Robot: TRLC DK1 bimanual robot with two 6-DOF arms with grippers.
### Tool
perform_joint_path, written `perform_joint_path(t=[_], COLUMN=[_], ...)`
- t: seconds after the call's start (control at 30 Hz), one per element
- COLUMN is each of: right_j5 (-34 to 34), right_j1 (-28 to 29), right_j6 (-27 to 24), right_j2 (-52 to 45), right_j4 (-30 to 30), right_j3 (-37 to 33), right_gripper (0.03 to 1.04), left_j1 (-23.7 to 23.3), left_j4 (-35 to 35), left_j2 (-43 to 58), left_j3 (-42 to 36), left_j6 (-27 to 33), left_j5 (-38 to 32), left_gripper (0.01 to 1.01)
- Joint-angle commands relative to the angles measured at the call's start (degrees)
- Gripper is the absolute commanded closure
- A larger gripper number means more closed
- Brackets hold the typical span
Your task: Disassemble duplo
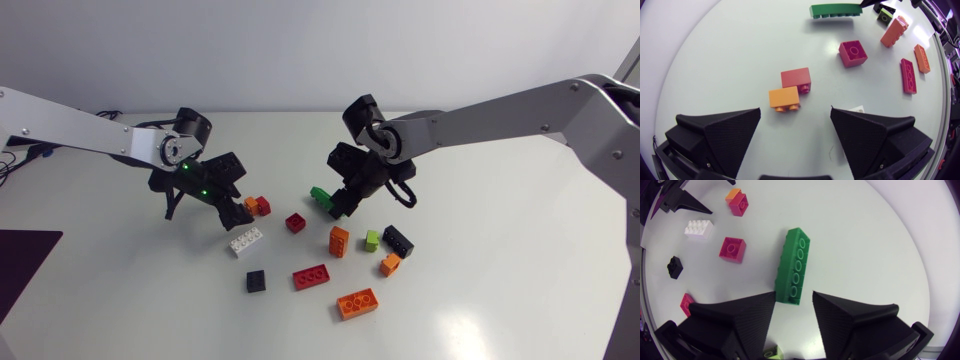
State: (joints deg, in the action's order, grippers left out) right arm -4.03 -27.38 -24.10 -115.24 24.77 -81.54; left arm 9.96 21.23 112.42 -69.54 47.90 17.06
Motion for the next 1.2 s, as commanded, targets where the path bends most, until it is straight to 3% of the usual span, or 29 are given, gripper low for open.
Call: perform_joint_path(t=[0.0,0.27,0.53,0.73,0.83,0.93,1.17], right_j5=[0.3,-0.7,-0.7,-0.7,-0.7,-0.8,-1.5], right_j1=[-0.7,-2.2,-3.3,-5.1,-6.1,-7.2,-8.6], right_j6=[-1.4,-1.6,-1.3,-1.0,-0.9,-1.0,-1.0], right_j2=[-0.8,3.3,6.4,8.3,8.8,9.8,11.3], right_j4=[1.9,2.5,2.6,2.8,2.9,3.0,1.1], right_j3=[-0.7,2.0,4.4,5.0,5.0,5.2,6.2], right_gripper=[0.10,0.07,0.07,0.07,0.10,0.10,0.15], left_j1=[-1.0,-3.1,-2.0,-1.1,-0.6,-0.6,-0.5], left_j4=[-1.3,-2.7,-2.6,-2.6,-2.6,-2.7,-1.4], left_j2=[2.1,5.4,8.3,10.3,10.5,10.2,8.1], left_j3=[-1.4,-4.6,-7.1,-8.3,-8.6,-8.7,-7.1], left_j6=[5.2,7.7,7.2,6.8,6.8,6.8,6.6], left_j5=[-0.2,3.5,4.9,5.4,5.6,7.4,10.0], left_gripper=[0.054,0.062,0.097,0.293,0.521,0.834,0.882])
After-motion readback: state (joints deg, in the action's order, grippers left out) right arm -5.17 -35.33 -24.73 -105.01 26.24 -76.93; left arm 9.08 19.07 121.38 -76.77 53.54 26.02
